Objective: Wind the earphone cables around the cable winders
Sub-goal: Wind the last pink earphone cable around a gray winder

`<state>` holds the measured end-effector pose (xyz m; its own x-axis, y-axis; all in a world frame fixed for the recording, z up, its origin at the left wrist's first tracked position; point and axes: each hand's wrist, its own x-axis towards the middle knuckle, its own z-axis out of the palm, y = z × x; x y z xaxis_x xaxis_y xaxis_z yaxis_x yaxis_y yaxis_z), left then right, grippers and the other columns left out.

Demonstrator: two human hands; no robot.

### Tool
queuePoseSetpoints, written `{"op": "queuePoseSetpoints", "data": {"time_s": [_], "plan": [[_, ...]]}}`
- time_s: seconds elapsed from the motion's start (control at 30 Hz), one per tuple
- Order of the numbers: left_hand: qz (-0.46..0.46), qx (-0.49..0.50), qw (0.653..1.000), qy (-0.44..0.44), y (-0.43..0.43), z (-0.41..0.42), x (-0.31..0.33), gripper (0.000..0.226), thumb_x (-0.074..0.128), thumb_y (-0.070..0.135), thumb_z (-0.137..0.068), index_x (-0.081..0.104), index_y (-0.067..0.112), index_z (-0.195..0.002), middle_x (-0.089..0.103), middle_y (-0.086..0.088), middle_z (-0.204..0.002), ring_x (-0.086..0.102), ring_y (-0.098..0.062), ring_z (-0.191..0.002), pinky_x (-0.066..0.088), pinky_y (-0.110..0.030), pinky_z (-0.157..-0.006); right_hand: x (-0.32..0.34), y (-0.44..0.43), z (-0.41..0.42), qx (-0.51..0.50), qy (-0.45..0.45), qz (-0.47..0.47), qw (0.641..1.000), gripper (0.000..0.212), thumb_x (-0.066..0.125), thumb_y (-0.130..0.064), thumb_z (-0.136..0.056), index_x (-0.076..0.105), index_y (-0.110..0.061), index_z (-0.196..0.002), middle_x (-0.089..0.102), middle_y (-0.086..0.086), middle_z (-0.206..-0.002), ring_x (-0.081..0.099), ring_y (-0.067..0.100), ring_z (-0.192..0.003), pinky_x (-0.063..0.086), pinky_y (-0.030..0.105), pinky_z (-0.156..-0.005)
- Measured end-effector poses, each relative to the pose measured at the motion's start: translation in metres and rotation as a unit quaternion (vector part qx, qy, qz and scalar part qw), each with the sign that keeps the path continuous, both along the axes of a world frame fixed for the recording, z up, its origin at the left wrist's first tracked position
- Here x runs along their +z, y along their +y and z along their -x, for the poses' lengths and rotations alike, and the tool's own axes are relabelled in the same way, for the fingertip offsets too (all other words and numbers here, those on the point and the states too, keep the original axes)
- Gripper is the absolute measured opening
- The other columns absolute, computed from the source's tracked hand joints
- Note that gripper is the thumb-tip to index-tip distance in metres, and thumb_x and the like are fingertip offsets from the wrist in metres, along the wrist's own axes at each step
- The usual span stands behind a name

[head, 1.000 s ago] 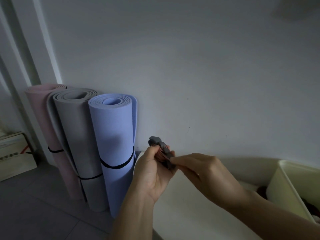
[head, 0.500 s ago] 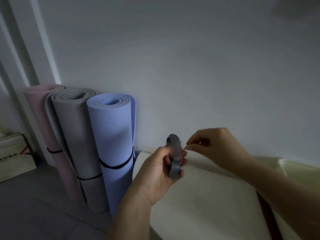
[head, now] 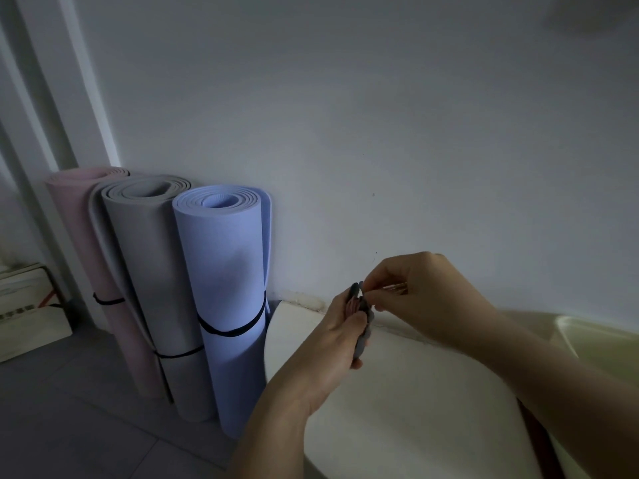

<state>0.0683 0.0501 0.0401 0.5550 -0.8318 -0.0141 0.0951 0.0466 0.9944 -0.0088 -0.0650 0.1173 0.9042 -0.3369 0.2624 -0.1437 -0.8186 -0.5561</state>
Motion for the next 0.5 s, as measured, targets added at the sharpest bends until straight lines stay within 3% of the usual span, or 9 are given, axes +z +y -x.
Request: {"op": "queuePoseSetpoints", "data": {"time_s": [0.13, 0.2, 0.27, 0.33, 0.37, 0.4, 0.43, 0.5], "plan": [[-0.01, -0.02, 1.0, 0.012, -0.001, 0.0, -0.001, 0.043, 0.046, 0.026, -0.074, 0.054, 0.031, -0.116, 0.04, 0.011, -0.063, 0.037, -0.012, -0.069, 0.036, -0.027, -0.071, 0.004, 0.006, 0.0, 0.025, 0.0, 0.081, 0.996, 0.012, 0.065, -0.013, -0.085, 0.074, -0.021, -0.084, 0.064, -0.021, -0.074, 0.062, -0.003, -0.078, 0.047, 0.01, -0.07], [-0.017, -0.016, 1.0, -0.021, -0.001, -0.001, -0.002, 0.049, 0.045, 0.027, -0.078, 0.048, 0.034, -0.127, 0.044, 0.012, -0.064, 0.04, -0.005, -0.063, 0.038, -0.024, -0.07, 0.004, 0.008, 0.001, 0.049, 0.003, 0.143, 0.989, 0.012, 0.063, -0.013, -0.086, 0.074, -0.02, -0.088, 0.069, -0.012, -0.08, 0.062, 0.004, -0.077, 0.047, 0.015, -0.068], [-0.036, -0.007, 0.996, -0.076, -0.001, 0.0, -0.003, 0.049, 0.041, 0.024, -0.094, 0.035, 0.039, -0.141, 0.057, -0.003, -0.089, 0.043, 0.004, -0.057, 0.041, -0.017, -0.069, 0.001, 0.011, 0.001, 0.071, 0.011, 0.23, 0.97, 0.015, 0.059, -0.011, -0.088, 0.072, -0.019, -0.089, 0.068, -0.005, -0.083, 0.06, 0.01, -0.076, 0.047, 0.025, -0.068], [-0.056, 0.011, 0.994, -0.088, 0.001, -0.001, -0.003, 0.052, 0.034, 0.019, -0.1, 0.026, 0.042, -0.145, 0.046, -0.025, -0.131, 0.046, 0.007, -0.056, 0.042, -0.015, -0.067, -0.007, 0.014, 0.0, 0.092, 0.006, 0.273, 0.958, 0.018, 0.056, -0.008, -0.088, 0.071, -0.017, -0.089, 0.066, -0.001, -0.081, 0.06, 0.015, -0.074, 0.047, 0.03, -0.066], [-0.042, 0.019, 0.996, -0.082, 0.001, -0.002, -0.003, 0.052, 0.034, 0.016, -0.099, 0.028, 0.043, -0.144, 0.045, -0.026, -0.13, 0.046, 0.007, -0.056, 0.042, -0.017, -0.067, -0.01, 0.014, -0.001, 0.099, -0.002, 0.27, 0.958, 0.018, 0.057, -0.006, -0.086, 0.071, -0.017, -0.087, 0.065, 0.0, -0.079, 0.06, 0.016, -0.072, 0.047, 0.031, -0.064], [-0.014, 0.026, 0.997, -0.067, 0.0, -0.003, -0.003, 0.049, 0.037, 0.014, -0.098, 0.035, 0.042, -0.139, 0.051, -0.024, -0.111, 0.045, 0.005, -0.055, 0.042, -0.019, -0.066, -0.015, 0.013, -0.001, 0.104, -0.024, 0.25, 0.962, 0.018, 0.058, -0.006, -0.084, 0.072, -0.018, -0.085, 0.064, 0.0, -0.077, 0.06, 0.015, -0.069, 0.047, 0.031, -0.061], [0.021, 0.033, 0.998, -0.042, -0.001, -0.004, -0.003, 0.043, 0.04, 0.012, -0.096, 0.043, 0.039, -0.129, 0.051, -0.012, -0.088, 0.043, 0.002, -0.055, 0.041, -0.021, -0.065, -0.02, 0.011, -0.001, 0.107, -0.058, 0.222, 0.967, 0.017, 0.059, -0.007, -0.082, 0.073, -0.018, -0.082, 0.064, -0.001, -0.075, 0.06, 0.012, -0.066, 0.045, 0.029, -0.059], [0.079, 0.039, 0.995, 0.04, -0.002, -0.005, -0.001, 0.032, 0.043, 0.005, -0.09, 0.05, 0.027, -0.112, 0.043, 0.005, -0.072, 0.041, -0.005, -0.059, 0.038, -0.024, -0.062, -0.03, 0.009, -0.001, 0.106, -0.128, 0.181, 0.969, 0.015, 0.062, -0.008, -0.08, 0.074, -0.015, -0.083, 0.065, -0.002, -0.077, 0.059, 0.008, -0.068, 0.045, 0.023, -0.06]]}}
